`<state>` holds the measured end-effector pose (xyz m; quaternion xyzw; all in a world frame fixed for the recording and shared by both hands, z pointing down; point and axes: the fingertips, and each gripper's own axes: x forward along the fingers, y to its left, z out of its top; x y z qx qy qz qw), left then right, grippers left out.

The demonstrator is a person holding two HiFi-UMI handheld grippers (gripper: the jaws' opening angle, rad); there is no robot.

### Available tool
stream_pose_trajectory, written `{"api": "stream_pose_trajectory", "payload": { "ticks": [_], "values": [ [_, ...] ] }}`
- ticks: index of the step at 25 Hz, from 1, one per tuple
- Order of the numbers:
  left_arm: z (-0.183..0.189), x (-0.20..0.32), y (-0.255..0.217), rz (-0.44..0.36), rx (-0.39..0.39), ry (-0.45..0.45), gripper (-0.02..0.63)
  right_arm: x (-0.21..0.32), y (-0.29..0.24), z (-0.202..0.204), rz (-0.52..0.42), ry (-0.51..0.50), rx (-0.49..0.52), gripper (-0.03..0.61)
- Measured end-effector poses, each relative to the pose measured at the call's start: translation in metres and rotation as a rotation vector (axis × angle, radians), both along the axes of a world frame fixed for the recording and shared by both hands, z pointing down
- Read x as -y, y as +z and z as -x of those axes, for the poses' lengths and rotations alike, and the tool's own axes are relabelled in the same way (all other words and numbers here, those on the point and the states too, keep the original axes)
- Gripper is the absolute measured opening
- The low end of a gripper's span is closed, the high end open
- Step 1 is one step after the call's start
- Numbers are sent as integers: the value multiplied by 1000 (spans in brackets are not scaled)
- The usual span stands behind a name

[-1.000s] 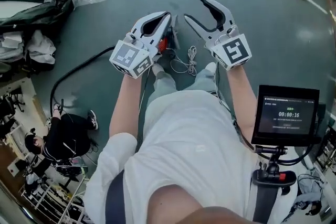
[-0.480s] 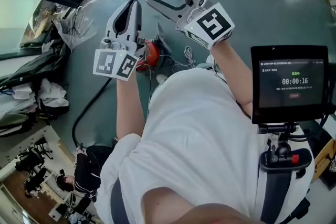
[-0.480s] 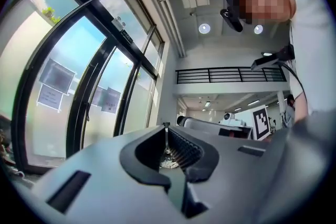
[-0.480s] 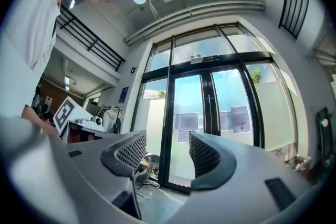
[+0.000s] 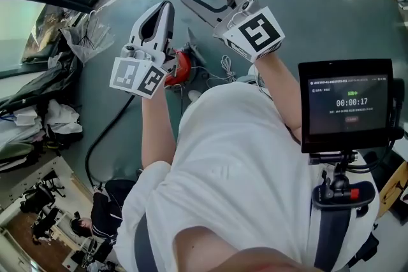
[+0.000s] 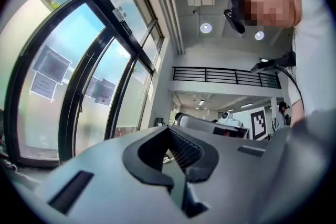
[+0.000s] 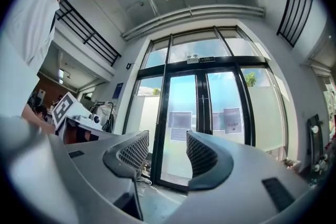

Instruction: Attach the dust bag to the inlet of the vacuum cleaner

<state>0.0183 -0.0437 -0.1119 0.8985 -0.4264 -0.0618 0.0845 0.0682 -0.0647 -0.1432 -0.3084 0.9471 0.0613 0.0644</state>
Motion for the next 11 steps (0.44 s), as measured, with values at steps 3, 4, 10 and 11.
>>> {"api": "stream_pose_trajectory", "payload": {
  "ticks": [3,4,10,11],
  "values": [
    [-2,2,1,4,16,0,5,0,-2,-1,-13,9,-17,235],
    [-2,3,1,9,6,4,5,0,-3,-2,-17,12,-20,235],
    [-3,3,-1,4,-13,13,5,3,-5,-4,-10,23,-19,235],
    [-3,3,-1,3,-13,12,5,3,-6,-4,-12,19,-16,235]
  ]
}}
